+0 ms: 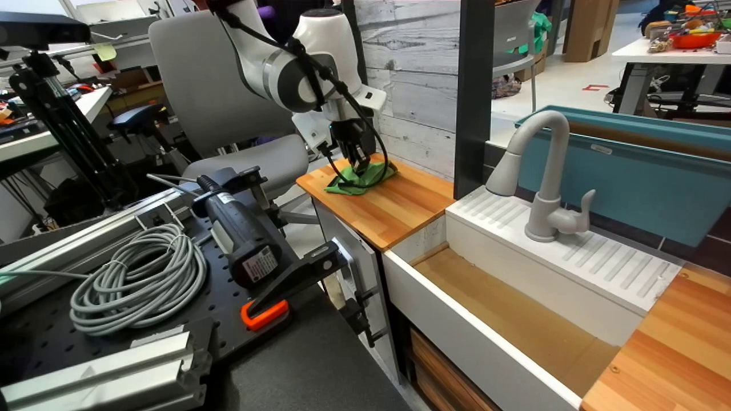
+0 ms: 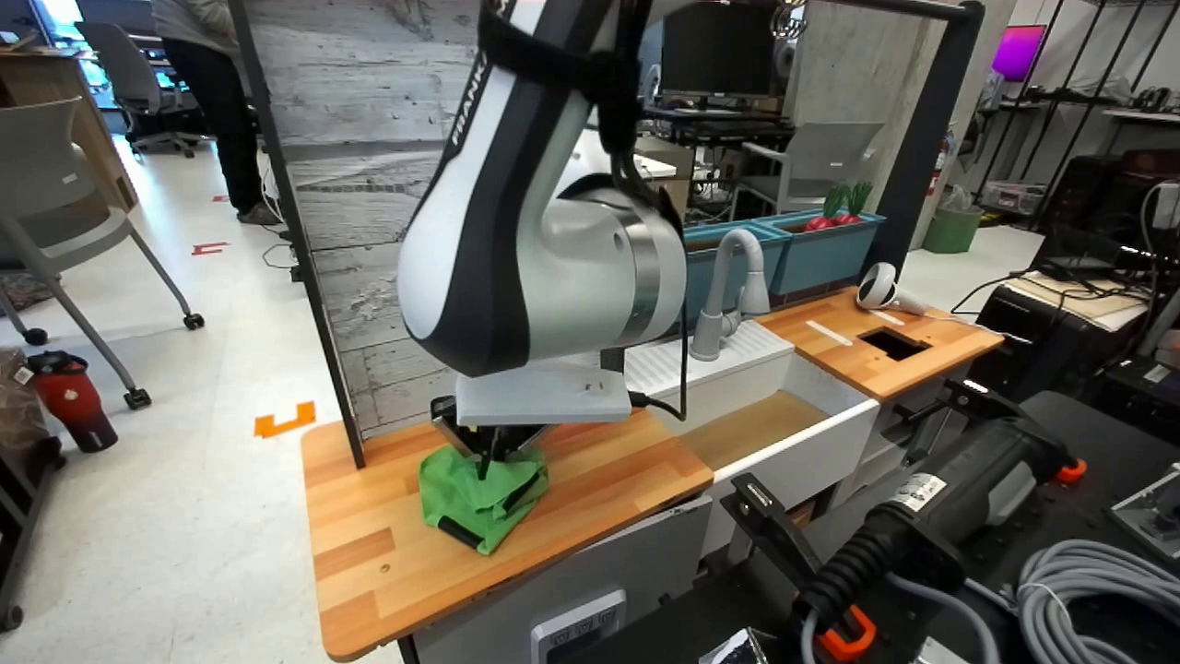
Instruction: Move the green towel to the right and push the faucet to the right then fold the towel once from right to left.
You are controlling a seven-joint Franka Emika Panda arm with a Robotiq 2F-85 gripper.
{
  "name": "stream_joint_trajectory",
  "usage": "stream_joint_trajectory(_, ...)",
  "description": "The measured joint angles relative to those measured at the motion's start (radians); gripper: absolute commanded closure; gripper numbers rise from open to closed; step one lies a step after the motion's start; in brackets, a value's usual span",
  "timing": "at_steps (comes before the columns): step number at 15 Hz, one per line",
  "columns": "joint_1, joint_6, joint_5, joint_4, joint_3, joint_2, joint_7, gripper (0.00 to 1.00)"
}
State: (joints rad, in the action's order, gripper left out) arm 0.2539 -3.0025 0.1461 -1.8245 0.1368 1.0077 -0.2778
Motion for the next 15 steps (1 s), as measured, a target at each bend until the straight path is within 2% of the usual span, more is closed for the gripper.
stream_joint_trajectory(3, 0.039, 0.002, 0.0, 0.042, -0.03, 0.03, -0.008, 0.35)
stream_joint_trajectory(7, 0.063, -0.015, -0.001, 0.016, -0.025, -0.002, -0.007, 0.05)
stream_joint_trajectory(9, 0.064, -0.047, -0.001, -0.035, -0.011, -0.047, -0.006, 0.0)
stream_joint_trajectory(15, 0.033, -0.095, -0.001, -0.226, 0.031, -0.209, 0.005, 0.0)
